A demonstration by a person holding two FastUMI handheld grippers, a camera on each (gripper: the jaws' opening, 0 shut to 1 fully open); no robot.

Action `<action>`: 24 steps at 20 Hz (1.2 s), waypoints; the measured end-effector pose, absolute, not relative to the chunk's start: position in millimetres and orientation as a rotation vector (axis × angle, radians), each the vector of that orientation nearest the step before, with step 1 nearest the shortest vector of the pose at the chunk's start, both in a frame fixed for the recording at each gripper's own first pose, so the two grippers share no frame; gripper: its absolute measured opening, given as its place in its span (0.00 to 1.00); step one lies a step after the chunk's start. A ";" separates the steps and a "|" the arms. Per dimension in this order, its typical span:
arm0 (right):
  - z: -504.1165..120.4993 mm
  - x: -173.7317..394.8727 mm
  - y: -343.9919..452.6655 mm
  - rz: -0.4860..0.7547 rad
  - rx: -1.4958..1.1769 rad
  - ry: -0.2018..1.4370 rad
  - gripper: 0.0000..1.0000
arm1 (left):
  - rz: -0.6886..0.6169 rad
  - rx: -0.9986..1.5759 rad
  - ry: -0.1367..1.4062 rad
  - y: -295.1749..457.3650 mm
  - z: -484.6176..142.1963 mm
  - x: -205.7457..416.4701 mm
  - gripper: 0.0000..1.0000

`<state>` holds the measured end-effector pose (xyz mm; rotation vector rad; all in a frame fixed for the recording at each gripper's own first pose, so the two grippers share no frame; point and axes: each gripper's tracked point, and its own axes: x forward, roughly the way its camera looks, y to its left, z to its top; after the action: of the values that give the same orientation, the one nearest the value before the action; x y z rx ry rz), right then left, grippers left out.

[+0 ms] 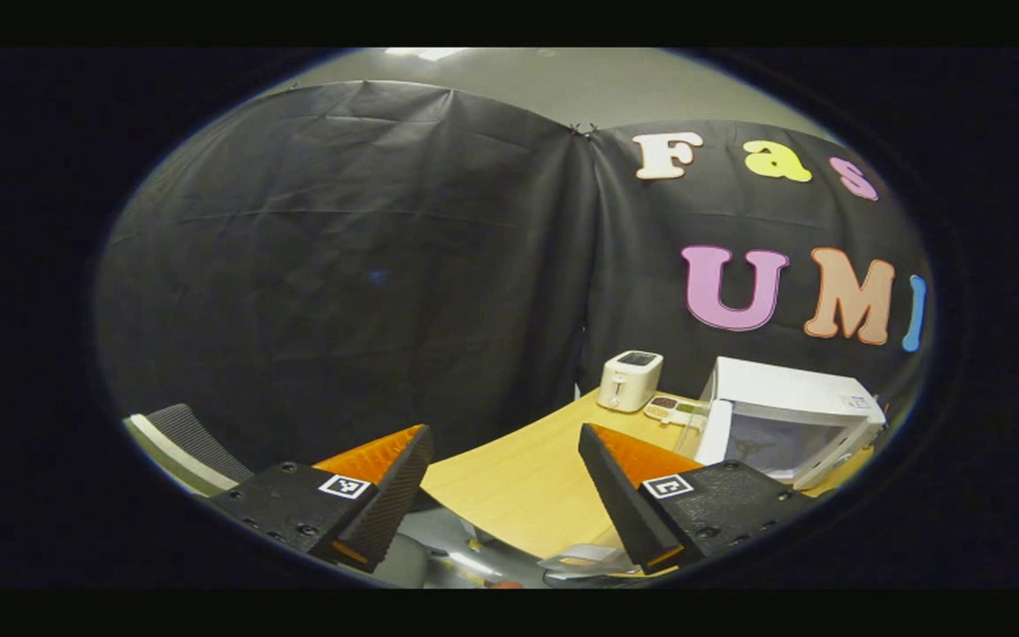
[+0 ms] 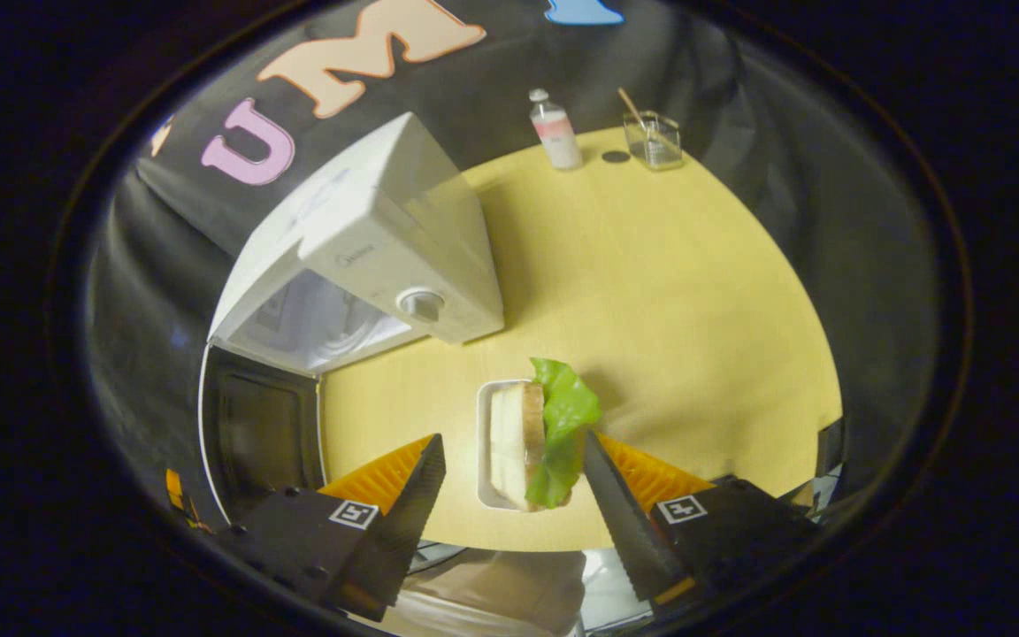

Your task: Open the microwave oven with the left hand, put the food in, and close the microwave oven.

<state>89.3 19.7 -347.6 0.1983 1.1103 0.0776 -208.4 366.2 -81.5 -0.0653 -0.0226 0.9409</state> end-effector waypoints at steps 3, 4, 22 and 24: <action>-375.8 92.8 10.0 0.080 0.186 1.203 0.99 | 0.959 -0.069 -0.025 368.1 -83.5 -193.1 0.93; -382.0 93.2 10.5 0.094 0.191 1.228 0.99 | 0.966 -0.077 -0.026 368.2 -83.7 -187.4 0.94; -407.1 89.1 26.2 0.208 0.341 1.330 0.46 | 0.942 -0.116 -0.001 366.4 -96.0 -153.3 0.96; -404.5 91.9 28.8 0.199 0.367 1.313 0.34 | 0.938 -0.115 0.002 366.8 -94.0 -152.6 0.96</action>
<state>91.9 28.8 -404.5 0.3670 1.3128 0.1987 -152.6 366.8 -94.0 -0.1149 0.0018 0.9379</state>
